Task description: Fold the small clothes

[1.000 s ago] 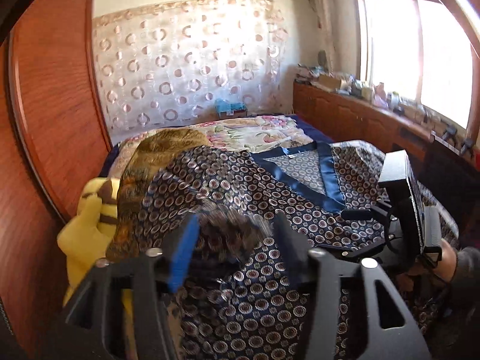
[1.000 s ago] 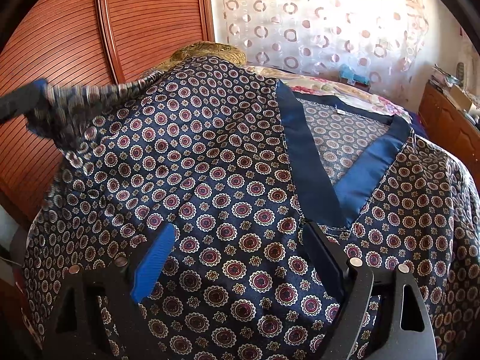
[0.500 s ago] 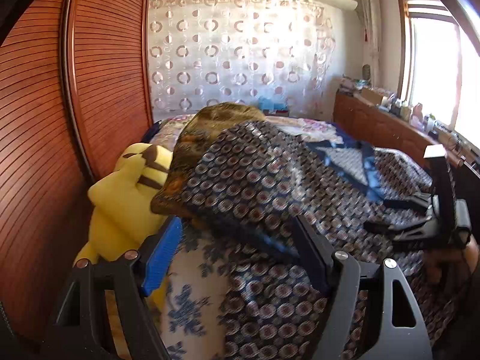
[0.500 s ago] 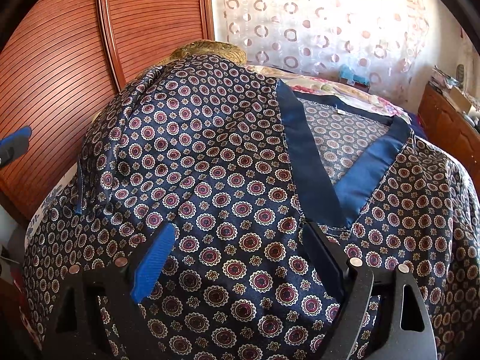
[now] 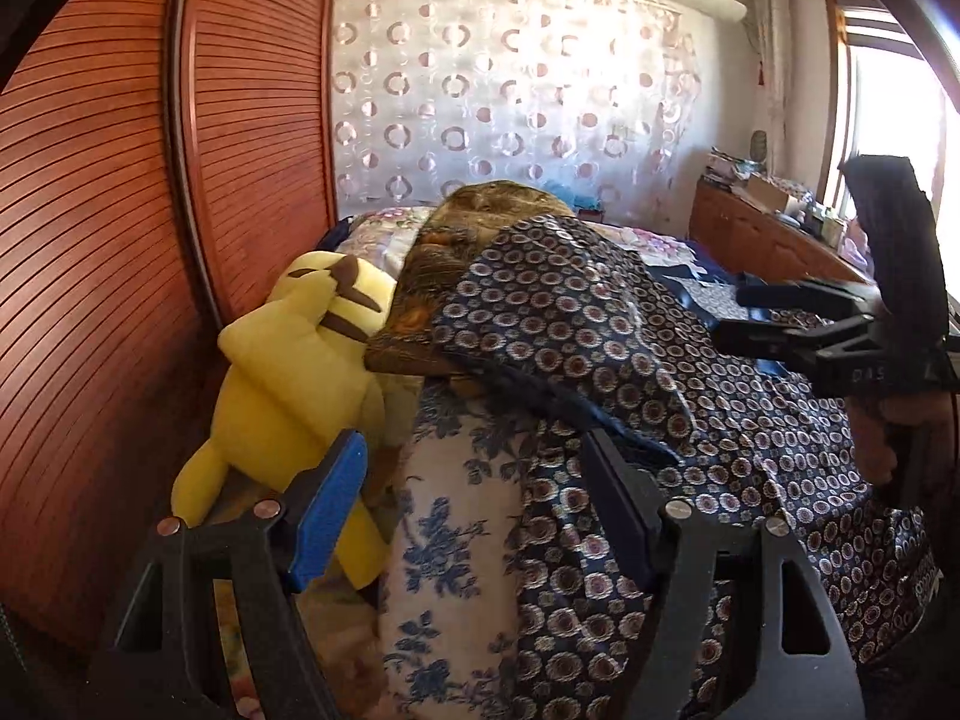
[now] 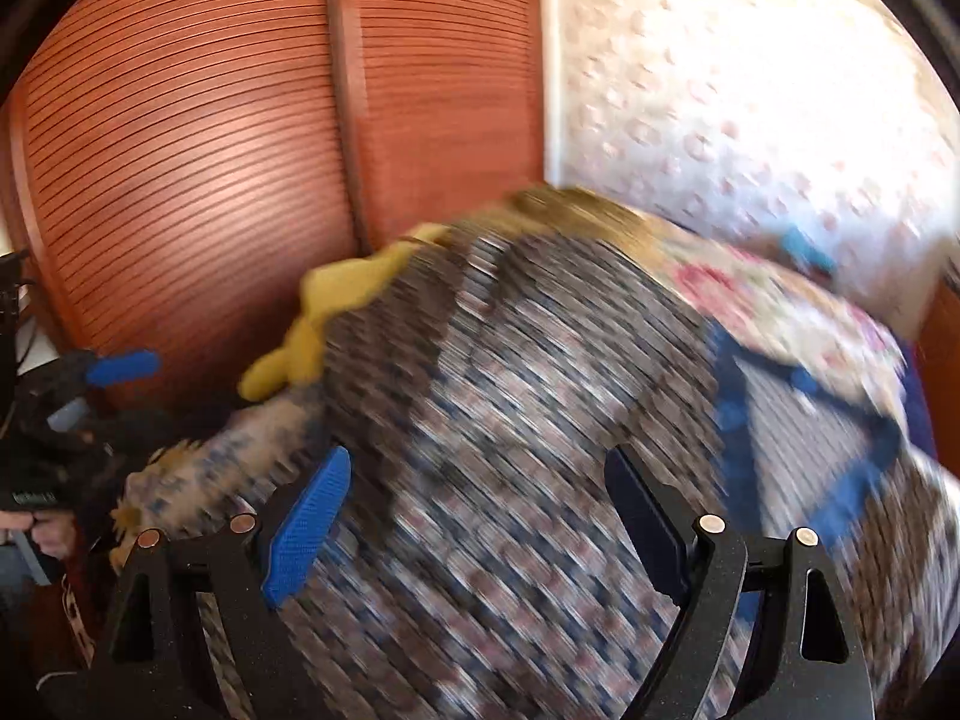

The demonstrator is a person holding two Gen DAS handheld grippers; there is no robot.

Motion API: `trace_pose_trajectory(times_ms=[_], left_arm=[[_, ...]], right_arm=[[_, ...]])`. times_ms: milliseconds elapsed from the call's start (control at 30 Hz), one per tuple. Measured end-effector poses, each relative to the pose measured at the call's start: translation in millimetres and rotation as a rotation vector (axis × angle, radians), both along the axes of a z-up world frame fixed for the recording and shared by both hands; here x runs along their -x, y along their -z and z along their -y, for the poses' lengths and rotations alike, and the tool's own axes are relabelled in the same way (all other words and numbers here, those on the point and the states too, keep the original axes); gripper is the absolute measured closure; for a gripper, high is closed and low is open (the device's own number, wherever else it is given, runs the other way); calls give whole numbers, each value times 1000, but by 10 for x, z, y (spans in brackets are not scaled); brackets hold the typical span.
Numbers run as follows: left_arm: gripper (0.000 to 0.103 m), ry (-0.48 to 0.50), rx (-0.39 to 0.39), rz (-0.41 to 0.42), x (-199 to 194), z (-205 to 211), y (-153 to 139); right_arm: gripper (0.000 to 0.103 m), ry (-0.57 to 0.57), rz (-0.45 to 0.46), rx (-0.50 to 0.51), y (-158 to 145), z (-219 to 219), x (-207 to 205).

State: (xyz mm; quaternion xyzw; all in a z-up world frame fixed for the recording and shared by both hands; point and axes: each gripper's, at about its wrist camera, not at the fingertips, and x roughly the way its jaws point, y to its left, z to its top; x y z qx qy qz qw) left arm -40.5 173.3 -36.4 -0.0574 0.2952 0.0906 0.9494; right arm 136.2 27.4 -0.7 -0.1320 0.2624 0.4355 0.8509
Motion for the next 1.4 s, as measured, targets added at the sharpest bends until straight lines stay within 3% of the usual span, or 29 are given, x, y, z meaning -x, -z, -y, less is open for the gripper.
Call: trace_pose_trajectory(times_ms=[67,233,467,633,733,967,1100,1200,1300,1400], left_arm=[[28,-12,2,3,23,-49,-1],[28,-31,0,6,77,-129,1],[28,-45,11,-1,106,-202,58],[28,-37,19,-7,96,-182,95],[28,-31,26,-8,78,-157,108],[28,-10,45,11,-132,-44,124],[28,21,52,44,-303,130,79],[28,45,55,56,-433,263,64],[28,84,65,70,-549,389,58],[28,105,51,67,-692,530,52]], right_arm=[[15,-69,32,24,5,-283,67],[27,-158,78,118,113,-898,76],[36,-155,85,275,348,-1322,-177],[91,-149,130,322,356,-1410,-148],[96,-148,110,259,222,-1295,-167],[96,-15,39,30,-154,-501,-293],[95,99,-5,-10,-175,-43,-466],[75,161,-16,6,-141,202,-531],[64,191,-19,11,-177,392,-480],[62,211,5,14,-298,586,-370]])
